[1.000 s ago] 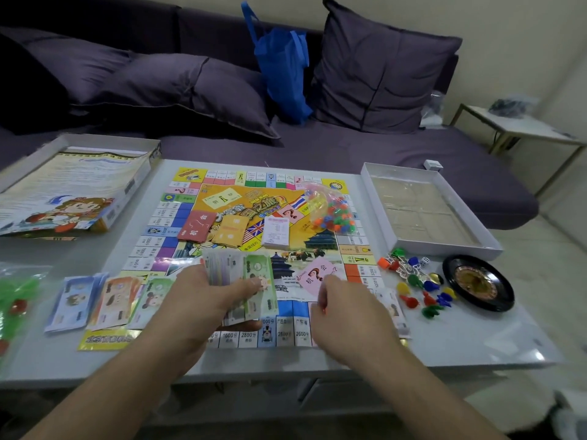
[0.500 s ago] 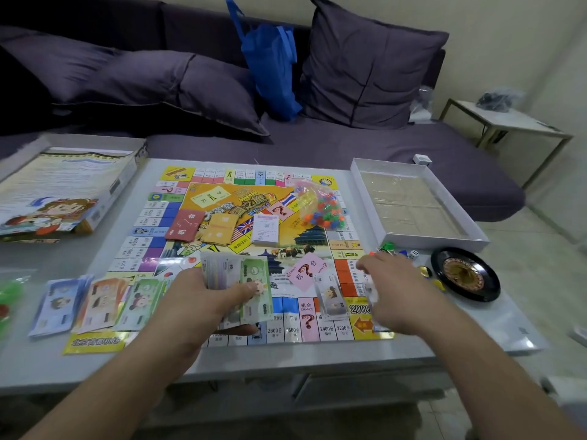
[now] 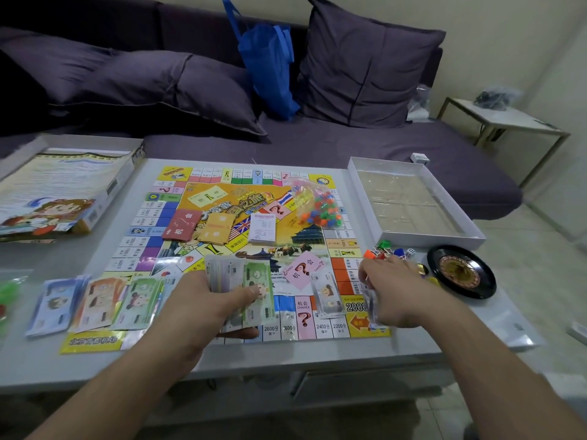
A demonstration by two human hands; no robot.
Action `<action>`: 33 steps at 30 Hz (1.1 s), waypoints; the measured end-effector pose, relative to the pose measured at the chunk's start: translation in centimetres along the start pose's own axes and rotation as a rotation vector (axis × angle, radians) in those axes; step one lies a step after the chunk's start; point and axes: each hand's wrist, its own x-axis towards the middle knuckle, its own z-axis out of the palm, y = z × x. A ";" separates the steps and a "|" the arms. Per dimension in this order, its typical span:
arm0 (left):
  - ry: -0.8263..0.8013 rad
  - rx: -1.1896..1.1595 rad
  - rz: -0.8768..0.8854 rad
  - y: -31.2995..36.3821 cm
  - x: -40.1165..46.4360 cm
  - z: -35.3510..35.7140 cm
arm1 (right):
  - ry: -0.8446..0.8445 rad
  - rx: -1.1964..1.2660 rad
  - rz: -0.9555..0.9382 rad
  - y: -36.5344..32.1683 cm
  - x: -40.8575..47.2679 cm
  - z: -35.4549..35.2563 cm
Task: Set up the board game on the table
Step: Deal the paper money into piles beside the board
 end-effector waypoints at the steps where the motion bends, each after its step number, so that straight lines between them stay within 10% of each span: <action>1: -0.002 -0.001 -0.003 0.0 0.0 0.0 | -0.001 0.002 0.001 0.0 0.0 0.0; 33: 0.009 -0.009 0.030 0.3 0.2 -1.0 | 0.242 0.268 -0.101 -4.8 2.9 -0.5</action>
